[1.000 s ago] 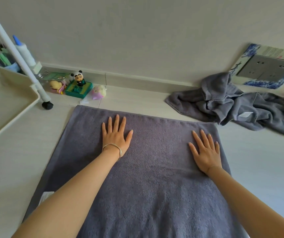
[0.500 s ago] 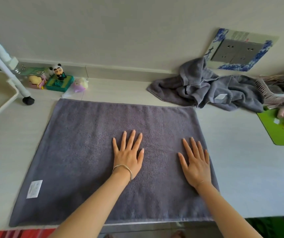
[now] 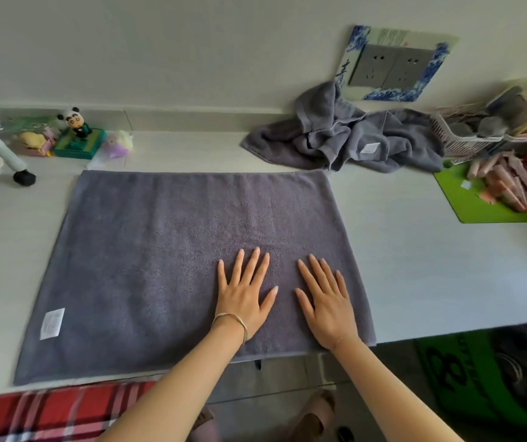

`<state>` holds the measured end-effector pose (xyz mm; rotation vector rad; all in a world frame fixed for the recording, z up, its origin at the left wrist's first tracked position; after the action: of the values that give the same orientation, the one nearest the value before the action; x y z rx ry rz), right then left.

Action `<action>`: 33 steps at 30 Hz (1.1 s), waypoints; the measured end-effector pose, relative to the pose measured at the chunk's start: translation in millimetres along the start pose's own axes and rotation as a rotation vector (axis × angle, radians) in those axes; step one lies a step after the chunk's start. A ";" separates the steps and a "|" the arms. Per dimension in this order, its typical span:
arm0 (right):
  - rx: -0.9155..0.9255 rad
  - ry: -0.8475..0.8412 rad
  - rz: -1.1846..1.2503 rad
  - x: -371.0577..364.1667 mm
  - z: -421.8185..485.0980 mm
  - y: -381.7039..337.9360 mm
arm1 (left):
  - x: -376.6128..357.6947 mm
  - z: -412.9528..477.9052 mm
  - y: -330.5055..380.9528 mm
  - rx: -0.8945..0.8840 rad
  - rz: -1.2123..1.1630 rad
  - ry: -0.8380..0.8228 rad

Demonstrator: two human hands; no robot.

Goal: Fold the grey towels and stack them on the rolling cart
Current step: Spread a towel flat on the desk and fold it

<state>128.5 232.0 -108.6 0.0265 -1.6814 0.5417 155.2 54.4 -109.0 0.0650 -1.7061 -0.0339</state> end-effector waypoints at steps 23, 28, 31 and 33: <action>-0.496 -0.059 1.195 105.1 20.0 -8.3 | 21.8 -47.9 -104.7 0.220 -0.081 -0.027; -0.180 -0.076 1.331 127.3 35.7 -109.6 | 29.6 -67.5 -164.2 0.359 -0.067 -0.009; -0.012 -0.134 1.244 112.6 42.6 -177.6 | 27.3 -76.1 -181.2 0.340 -0.115 -0.037; 0.050 -0.251 1.217 89.5 43.5 -214.0 | 23.7 -80.5 -189.7 0.362 -0.113 -0.038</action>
<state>138.7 51.8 43.3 -0.9781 -1.7929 1.5180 236.2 -135.2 -86.1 0.4320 -1.7275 0.1915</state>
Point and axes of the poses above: each hand's wrist, its own z-axis towards the middle knuckle, its own x-axis out of the back of the hand, y = z × x, the point moved 3 cm from there along z, towards the middle knuckle, and after that the axes turned 6 degrees about z, right-handed, at the moved point
